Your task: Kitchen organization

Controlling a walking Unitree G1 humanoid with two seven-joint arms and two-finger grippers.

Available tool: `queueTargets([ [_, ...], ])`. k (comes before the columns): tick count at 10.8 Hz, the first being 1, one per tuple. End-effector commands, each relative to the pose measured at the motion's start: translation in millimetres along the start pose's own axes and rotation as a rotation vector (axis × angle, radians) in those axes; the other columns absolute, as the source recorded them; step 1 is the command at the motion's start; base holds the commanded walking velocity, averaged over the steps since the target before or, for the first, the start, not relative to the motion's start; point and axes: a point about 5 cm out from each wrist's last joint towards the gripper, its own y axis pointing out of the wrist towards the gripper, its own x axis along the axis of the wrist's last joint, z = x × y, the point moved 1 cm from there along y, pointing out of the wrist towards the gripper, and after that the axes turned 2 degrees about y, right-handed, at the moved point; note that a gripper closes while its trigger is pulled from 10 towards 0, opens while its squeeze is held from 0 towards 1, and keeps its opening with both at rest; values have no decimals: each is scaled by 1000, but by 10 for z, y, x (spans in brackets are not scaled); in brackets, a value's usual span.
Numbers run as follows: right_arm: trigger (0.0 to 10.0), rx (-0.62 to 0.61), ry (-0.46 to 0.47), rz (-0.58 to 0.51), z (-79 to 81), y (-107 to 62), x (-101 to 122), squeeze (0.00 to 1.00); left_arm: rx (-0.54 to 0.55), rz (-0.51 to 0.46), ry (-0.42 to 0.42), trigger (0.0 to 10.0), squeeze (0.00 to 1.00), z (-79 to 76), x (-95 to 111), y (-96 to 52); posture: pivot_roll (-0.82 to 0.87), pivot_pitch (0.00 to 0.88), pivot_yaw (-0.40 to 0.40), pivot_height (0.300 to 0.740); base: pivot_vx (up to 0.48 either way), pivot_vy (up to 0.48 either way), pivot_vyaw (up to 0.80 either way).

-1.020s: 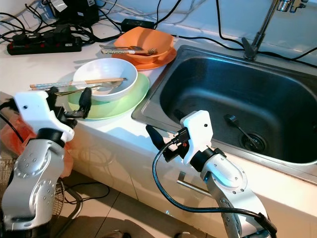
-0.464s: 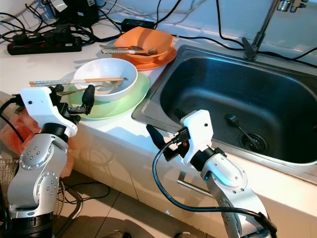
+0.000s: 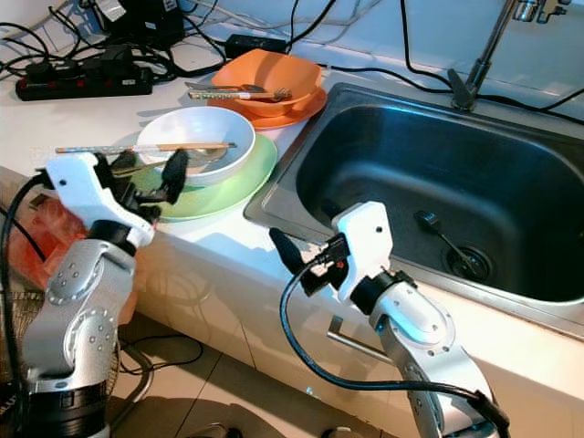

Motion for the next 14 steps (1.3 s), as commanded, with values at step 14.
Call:
queueTargets([
  [14,10000,7,-6,4,14,-1,-17,0,-68,42,-202,0,0,-107,-7,16,24,113,20,740,0,0,0],
])
